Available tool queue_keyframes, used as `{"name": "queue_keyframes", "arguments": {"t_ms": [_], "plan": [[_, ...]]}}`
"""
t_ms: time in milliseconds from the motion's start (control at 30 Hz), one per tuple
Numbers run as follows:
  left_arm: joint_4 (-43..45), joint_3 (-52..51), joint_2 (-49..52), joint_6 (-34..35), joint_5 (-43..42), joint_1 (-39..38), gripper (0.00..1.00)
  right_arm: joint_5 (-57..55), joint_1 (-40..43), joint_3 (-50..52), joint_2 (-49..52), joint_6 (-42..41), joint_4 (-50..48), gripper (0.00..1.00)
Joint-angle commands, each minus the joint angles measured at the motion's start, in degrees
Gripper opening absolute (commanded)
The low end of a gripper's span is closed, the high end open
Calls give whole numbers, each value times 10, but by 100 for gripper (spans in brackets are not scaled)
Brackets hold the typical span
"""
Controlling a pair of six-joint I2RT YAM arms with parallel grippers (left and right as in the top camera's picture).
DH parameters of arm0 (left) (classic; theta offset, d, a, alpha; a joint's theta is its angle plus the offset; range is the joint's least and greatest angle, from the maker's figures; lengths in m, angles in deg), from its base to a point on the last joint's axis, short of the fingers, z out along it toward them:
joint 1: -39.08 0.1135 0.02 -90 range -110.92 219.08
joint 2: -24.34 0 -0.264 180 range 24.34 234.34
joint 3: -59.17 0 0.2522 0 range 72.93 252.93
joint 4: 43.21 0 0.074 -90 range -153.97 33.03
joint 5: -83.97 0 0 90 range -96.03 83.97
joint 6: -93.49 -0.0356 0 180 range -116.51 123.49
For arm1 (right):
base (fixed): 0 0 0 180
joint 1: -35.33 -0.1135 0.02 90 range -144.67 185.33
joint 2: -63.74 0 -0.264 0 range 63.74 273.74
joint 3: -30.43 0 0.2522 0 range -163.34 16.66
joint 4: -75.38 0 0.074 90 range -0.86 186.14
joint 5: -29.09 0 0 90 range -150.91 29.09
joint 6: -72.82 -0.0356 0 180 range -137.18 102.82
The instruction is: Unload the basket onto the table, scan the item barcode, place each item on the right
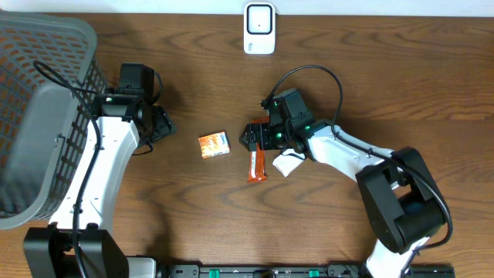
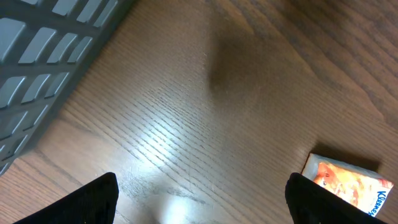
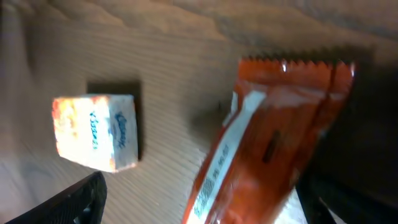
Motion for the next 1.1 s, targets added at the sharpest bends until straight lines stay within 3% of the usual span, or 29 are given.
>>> {"name": "queue_keyframes", "arguments": {"t_ms": [0, 100, 233, 500, 800, 967, 1067], "plan": [[0, -5, 0, -2, 9, 2, 86, 11, 3, 16, 58, -10, 11, 87], [0, -5, 0, -2, 9, 2, 86, 11, 3, 16, 76, -1, 18, 71], [0, -5, 0, -2, 9, 2, 86, 10, 3, 16, 89, 15, 40, 36], [0, -5, 0, -2, 9, 2, 86, 14, 3, 16, 89, 46, 57, 4], [0, -5, 0, -2, 9, 2, 86, 117, 25, 16, 61, 46, 69, 1], [0, -5, 0, -2, 9, 2, 86, 151, 60, 16, -39, 35, 143, 1], [0, -5, 0, -2, 9, 2, 86, 190, 86, 16, -158, 8, 202, 1]]}}
